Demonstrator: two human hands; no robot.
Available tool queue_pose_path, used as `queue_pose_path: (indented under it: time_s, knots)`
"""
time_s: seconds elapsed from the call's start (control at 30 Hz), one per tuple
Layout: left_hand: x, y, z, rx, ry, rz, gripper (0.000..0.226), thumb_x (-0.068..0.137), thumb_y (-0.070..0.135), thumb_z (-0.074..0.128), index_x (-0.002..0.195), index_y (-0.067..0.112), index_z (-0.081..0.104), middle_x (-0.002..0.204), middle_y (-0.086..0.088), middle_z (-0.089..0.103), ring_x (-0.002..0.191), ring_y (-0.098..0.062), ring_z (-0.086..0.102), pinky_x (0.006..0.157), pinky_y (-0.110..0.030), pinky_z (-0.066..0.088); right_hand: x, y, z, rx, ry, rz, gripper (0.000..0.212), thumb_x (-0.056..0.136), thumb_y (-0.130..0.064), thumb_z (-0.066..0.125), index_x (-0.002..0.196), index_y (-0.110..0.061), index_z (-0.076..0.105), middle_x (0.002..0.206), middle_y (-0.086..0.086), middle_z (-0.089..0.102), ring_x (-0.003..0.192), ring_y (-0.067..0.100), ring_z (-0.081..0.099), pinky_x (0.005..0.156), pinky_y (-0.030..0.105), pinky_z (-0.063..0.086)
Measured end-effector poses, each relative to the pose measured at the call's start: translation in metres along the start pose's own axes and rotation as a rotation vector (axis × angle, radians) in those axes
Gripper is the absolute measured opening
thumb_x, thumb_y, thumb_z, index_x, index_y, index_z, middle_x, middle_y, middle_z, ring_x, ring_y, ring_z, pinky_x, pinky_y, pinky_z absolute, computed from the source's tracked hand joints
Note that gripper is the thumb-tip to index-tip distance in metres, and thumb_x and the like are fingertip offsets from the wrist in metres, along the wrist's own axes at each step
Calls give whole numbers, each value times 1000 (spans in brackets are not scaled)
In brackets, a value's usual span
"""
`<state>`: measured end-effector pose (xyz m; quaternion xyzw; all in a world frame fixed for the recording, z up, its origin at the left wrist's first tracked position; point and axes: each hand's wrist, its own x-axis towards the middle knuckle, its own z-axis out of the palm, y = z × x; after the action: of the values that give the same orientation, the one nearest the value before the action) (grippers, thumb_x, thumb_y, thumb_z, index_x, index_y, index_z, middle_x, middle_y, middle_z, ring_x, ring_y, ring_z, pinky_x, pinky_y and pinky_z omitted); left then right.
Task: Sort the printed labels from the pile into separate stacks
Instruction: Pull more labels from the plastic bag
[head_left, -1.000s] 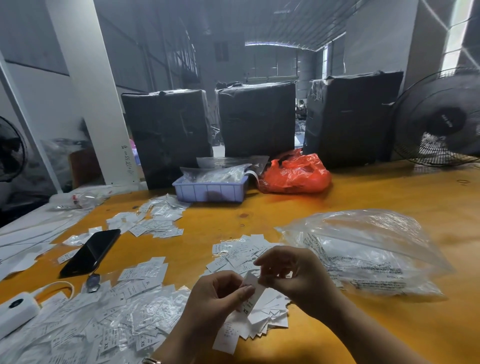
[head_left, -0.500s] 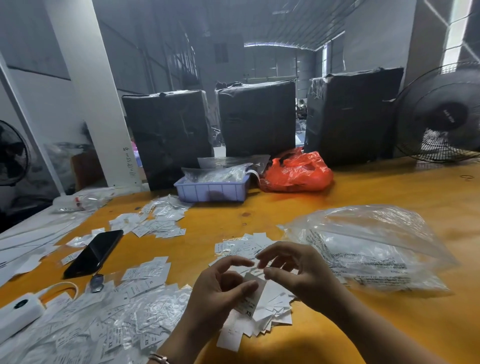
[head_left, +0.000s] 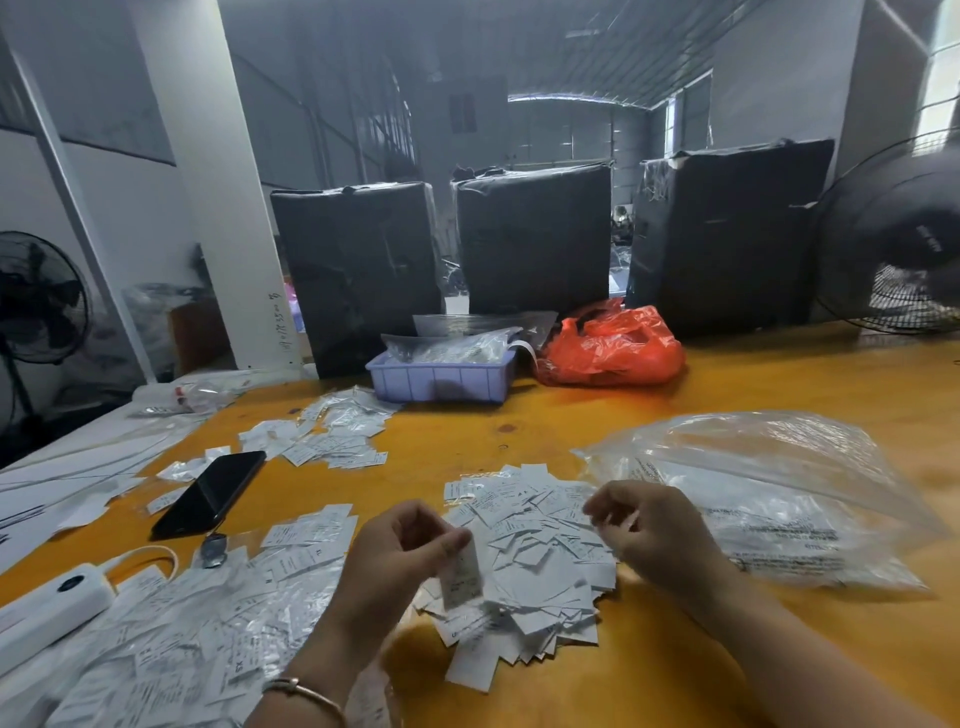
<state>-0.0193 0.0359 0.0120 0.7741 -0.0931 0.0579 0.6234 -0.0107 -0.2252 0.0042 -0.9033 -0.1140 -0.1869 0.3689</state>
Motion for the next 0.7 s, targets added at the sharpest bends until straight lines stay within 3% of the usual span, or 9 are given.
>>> queue_pose_path:
  time_s: [0.1,0.2,0.3,0.37,0.43,0.53,0.63,0.7]
  knots:
    - [4,-1,-14,2,100,-2,11,79,11,75,81,8,64,73,-5,68,70,-13,64,63,-29,51,-4,-6,6,47,-193,-108,32,74,-21,77,97,-38,64,104,-19,61,99,-2,54,84,17,43]
    - [7,-5,-21,67,243,-11,16,85,4,67,91,19,66,72,2,68,72,-15,63,61,-29,47,-7,-9,14,-72,-331,-210,43,69,-44,79,110,-36,66,117,-22,53,112,-5,42,95,16,36]
    - [7,-12,-25,500,306,0,18,87,10,56,79,21,68,63,2,64,58,-17,54,53,-27,38,-7,-12,19,-214,-356,-266,44,72,-54,74,111,-36,68,121,-18,53,113,2,41,94,25,38]
    - [4,-16,-26,752,290,-29,23,84,12,55,62,14,61,55,2,56,51,-17,41,51,-26,28,-7,-12,20,-262,-358,-279,38,76,-55,71,109,-36,69,121,-16,55,111,5,43,92,27,38]
    - [3,-16,-25,841,261,-82,26,79,11,54,54,16,50,52,1,43,52,-16,32,50,-27,22,-7,-13,21,-272,-349,-287,34,79,-53,68,107,-35,71,118,-16,57,108,4,44,90,27,37]
    - [2,-12,-21,885,269,-84,24,78,15,56,55,14,55,54,4,48,52,-15,36,52,-26,26,-8,-15,22,-256,-301,-314,29,84,-53,63,100,-32,73,109,-18,60,102,2,46,87,27,38]
    - [-1,-7,-8,895,290,63,18,82,24,59,65,24,58,79,10,58,78,-12,50,67,-30,41,-9,-17,22,-247,-237,-371,21,90,-41,61,94,-25,75,110,-15,63,103,4,49,87,27,39]
    - [-4,-6,3,857,226,159,12,83,24,62,74,30,59,91,13,57,95,-11,49,77,-32,43,-10,-19,23,-237,-205,-401,15,89,-31,63,91,-22,75,110,-12,65,103,6,51,86,27,39]
